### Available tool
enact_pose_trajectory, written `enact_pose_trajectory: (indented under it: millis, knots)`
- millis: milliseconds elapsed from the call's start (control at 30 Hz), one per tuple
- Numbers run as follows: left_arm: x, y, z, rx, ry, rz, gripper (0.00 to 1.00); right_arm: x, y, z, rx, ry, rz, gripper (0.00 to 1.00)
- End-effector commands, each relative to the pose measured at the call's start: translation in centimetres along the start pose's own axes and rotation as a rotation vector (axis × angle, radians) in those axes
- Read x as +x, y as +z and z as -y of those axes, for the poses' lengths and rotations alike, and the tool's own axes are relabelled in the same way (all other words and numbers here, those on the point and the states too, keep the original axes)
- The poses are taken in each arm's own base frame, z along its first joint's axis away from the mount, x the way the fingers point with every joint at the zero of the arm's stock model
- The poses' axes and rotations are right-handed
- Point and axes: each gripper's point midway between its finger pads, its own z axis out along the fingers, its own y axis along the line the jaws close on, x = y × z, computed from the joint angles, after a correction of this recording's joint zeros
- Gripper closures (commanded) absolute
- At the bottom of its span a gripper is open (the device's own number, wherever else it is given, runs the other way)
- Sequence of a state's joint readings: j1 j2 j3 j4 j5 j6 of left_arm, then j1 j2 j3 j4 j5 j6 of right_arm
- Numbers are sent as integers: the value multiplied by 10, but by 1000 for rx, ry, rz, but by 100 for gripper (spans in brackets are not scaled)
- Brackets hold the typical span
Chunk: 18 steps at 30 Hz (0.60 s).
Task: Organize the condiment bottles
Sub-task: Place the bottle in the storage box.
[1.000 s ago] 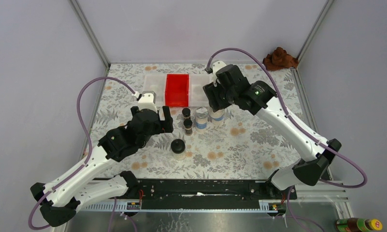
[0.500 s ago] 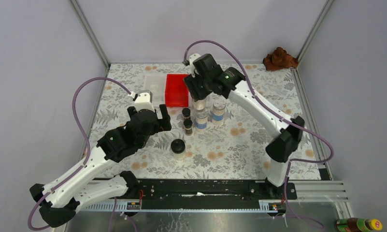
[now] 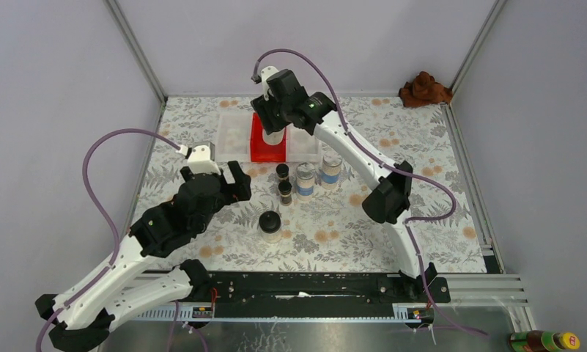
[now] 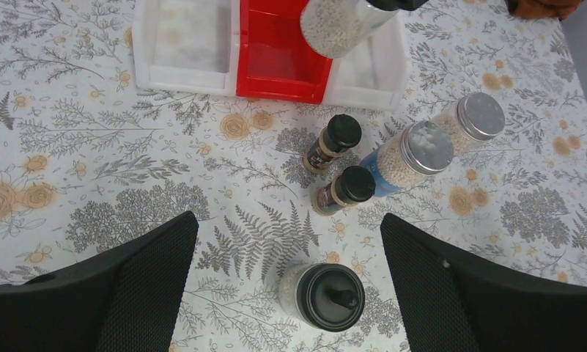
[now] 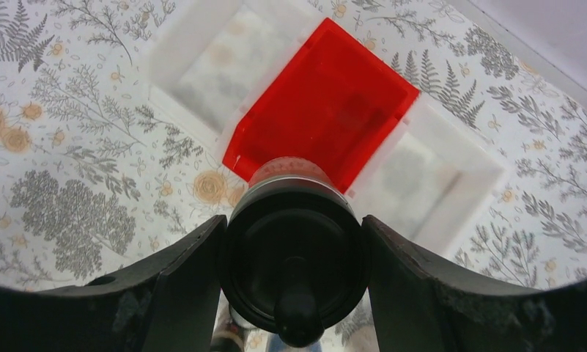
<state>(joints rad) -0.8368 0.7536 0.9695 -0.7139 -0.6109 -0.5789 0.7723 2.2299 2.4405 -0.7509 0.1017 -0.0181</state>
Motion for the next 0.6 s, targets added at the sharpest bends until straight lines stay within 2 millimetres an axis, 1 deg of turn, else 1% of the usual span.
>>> enact_pose_trajectory:
  millis: [0, 133, 233, 367, 567]
  knots:
    - [4, -1, -7, -14, -43, 24, 1, -40, 15, -9, -34, -17, 163, 100]
    - [6, 0, -9, -19, -74, 38, 1, -45, 38, -6, -40, -37, 210, 100]
    - [9, 1, -9, -18, -92, 35, 2, -48, 51, 4, -27, -32, 244, 100]
    - [13, 2, -10, -17, -91, 31, 2, -47, 71, 15, -2, -30, 271, 100]
    - [12, 1, -4, 25, -89, 37, 2, -48, 93, 37, 35, -18, 301, 100]
